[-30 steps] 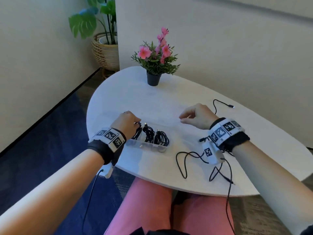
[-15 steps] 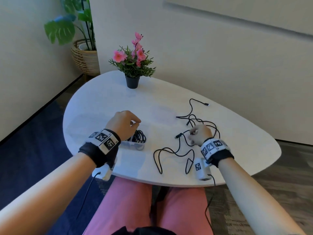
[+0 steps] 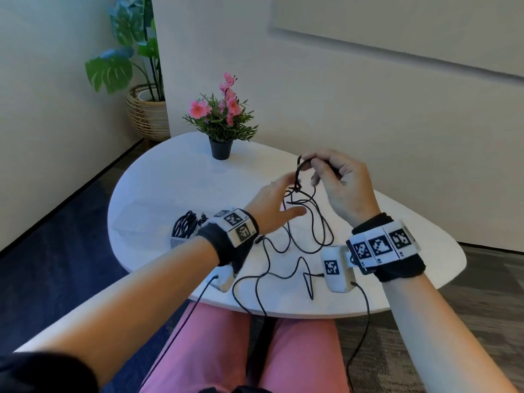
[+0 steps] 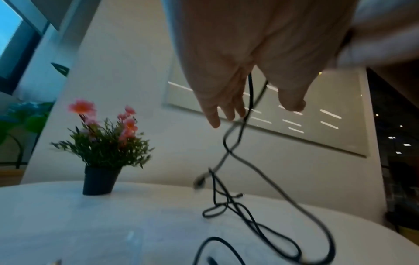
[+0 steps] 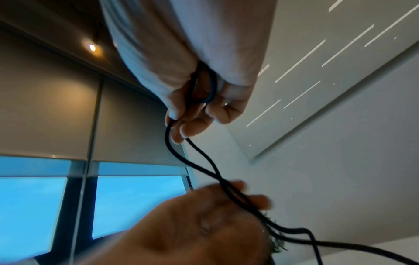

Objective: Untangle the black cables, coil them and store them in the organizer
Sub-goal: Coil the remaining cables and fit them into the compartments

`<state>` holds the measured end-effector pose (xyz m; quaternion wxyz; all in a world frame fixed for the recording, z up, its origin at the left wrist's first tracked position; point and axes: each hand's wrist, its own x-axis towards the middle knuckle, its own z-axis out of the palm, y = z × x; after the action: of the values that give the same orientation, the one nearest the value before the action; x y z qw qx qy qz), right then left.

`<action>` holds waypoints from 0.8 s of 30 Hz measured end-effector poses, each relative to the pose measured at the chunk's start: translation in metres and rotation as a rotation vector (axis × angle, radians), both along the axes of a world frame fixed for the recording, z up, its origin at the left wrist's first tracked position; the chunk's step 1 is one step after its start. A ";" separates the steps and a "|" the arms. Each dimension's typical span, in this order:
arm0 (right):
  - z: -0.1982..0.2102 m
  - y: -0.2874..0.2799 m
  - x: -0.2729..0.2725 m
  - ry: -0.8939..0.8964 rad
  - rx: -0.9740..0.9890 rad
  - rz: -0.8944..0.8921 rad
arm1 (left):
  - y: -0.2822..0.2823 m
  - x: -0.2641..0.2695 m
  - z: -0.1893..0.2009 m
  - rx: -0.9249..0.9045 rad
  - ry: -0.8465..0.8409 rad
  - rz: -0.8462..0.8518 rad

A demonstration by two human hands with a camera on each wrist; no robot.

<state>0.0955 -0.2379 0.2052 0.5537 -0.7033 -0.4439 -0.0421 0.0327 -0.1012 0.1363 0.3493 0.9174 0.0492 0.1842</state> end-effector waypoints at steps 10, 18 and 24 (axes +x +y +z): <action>-0.012 -0.025 0.021 0.219 -0.026 -0.082 | 0.008 0.020 -0.016 -0.426 -0.212 0.244; -0.130 -0.018 -0.015 -0.049 -1.324 0.271 | 0.039 -0.011 0.019 -0.806 -0.450 0.360; -0.127 -0.013 0.040 -0.039 -1.207 0.056 | 0.053 -0.030 0.032 -0.829 -0.497 0.371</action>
<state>0.1359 -0.2513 0.0779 0.0493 -0.8805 -0.4175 0.2189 0.0027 -0.0486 0.1682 0.6460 0.6065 0.1953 0.4204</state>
